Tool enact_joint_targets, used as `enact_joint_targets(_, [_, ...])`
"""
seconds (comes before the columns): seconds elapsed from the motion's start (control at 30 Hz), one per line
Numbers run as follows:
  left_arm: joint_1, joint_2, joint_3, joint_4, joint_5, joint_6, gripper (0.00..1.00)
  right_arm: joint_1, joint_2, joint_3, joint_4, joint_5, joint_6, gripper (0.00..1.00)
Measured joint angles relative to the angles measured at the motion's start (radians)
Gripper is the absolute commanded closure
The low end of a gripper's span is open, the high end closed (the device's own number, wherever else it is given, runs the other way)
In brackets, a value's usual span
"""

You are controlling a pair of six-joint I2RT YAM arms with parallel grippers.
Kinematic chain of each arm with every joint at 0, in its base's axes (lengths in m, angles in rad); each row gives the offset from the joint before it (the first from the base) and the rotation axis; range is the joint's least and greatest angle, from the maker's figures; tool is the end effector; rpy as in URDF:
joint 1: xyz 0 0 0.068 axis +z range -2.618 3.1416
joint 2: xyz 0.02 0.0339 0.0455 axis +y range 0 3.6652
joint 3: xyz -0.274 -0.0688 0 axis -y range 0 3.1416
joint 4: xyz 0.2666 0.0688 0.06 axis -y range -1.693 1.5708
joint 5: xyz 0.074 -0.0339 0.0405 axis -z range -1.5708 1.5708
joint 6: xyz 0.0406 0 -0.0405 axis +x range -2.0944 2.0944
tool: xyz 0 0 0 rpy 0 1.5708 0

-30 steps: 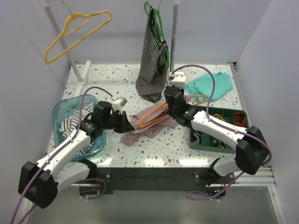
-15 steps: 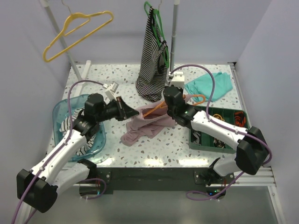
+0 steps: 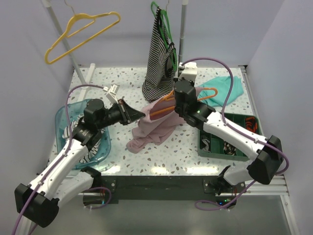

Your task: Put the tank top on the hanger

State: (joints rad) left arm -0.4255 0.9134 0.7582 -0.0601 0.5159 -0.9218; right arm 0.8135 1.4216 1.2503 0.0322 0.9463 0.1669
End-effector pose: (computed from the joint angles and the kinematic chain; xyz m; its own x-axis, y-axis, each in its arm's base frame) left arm 0.2031 -0.1140 0.3251 -0.7534 -0.4194 -0.5065 0.3273 0.4289 -0.8420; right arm 0.2637 0.2310 0.3846 -0.0728 0.0644 -0.9953 0.1411 0.9885 0.0536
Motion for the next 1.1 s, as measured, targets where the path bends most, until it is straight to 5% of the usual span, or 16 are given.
enact_joint_targets(0.97, [-0.049,-0.042,0.195,0.051,-0.349,-0.080,1.00,0.169,0.144,0.290,-0.079,0.021,-0.016,1.00])
enact_joint_targets(1.03, [-0.049,-0.048,0.212,0.026,-0.367,-0.061,0.93,0.180,0.153,0.323,-0.095,0.021,-0.028,1.00])
enact_joint_targets(1.1, [-0.049,-0.048,0.232,-0.010,-0.379,-0.040,0.65,0.190,0.154,0.360,-0.100,0.019,-0.039,1.00])
